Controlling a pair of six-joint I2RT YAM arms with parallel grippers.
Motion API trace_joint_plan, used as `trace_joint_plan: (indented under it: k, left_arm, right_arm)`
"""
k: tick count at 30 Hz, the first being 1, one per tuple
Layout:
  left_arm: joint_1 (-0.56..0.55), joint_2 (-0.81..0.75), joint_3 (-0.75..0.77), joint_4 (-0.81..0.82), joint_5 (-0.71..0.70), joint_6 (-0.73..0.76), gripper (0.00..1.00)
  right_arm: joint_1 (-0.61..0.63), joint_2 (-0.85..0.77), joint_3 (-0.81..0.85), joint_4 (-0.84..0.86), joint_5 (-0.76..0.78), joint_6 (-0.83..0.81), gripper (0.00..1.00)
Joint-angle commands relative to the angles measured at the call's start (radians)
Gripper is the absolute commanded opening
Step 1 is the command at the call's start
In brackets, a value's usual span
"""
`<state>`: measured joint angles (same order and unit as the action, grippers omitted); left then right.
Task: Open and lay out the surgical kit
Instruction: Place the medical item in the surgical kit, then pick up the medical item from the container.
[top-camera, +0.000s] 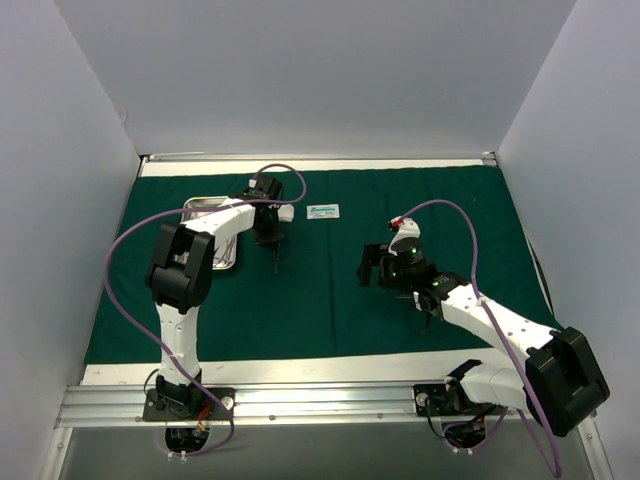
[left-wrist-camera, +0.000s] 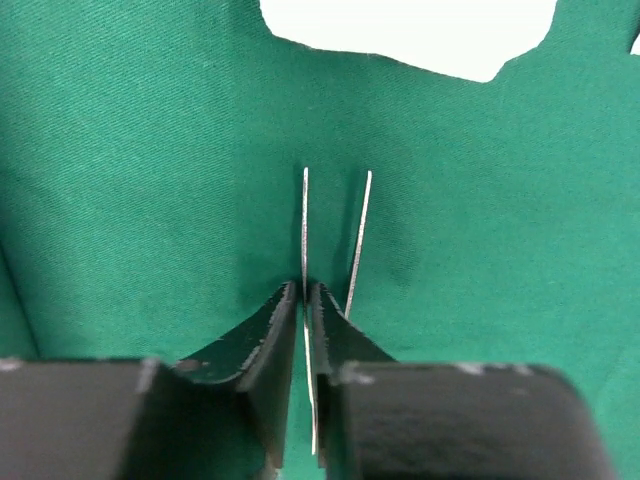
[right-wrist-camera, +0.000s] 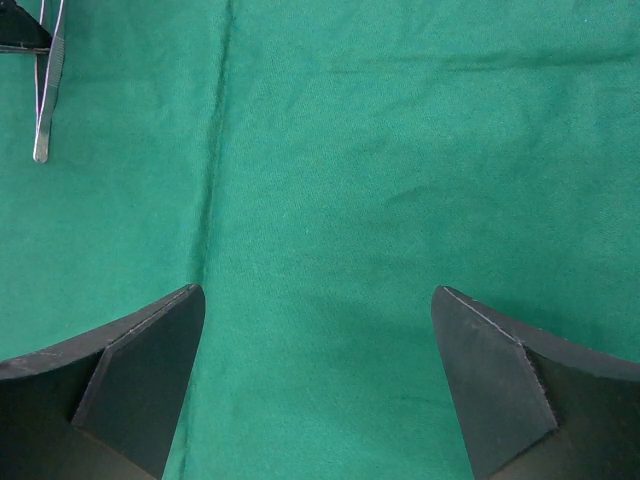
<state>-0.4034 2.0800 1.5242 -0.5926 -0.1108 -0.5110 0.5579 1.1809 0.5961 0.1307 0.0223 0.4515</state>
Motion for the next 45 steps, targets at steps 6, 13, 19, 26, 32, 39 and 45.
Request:
trace_joint_plan:
  k: [6,13,19,26,32,39,45]
  left_arm:
    - [0.015,-0.023,0.039,-0.004,-0.007,0.005,0.35]
    - [0.021,-0.141,0.079,-0.070,-0.029,0.035,0.50]
    - [0.075,-0.267,0.079,-0.095,-0.039,0.098,0.63]
    - [0.213,-0.314,0.030,-0.092,0.026,0.267,0.57]
    - [0.293,-0.247,0.024,-0.099,0.043,0.331,0.47]
    - [0.336,-0.143,0.045,-0.090,0.046,0.332,0.34]
    - [0.357,-0.078,0.065,-0.090,0.042,0.335,0.25]
  right_arm:
    - [0.007,-0.020,-0.007,-0.003,0.022,0.007,0.91]
    - [0.005,-0.024,-0.005,0.000,0.019,0.007,0.91]
    - [0.005,-0.018,-0.002,0.006,0.010,0.007,0.91]
    - [0.007,-0.012,0.001,0.009,0.005,0.004,0.91]
    - [0.007,-0.004,0.001,0.014,0.004,0.007,0.91]
    - [0.007,-0.004,-0.005,0.012,0.004,0.007,0.91]
    - [0.007,-0.001,-0.009,0.017,0.007,0.010,0.91]
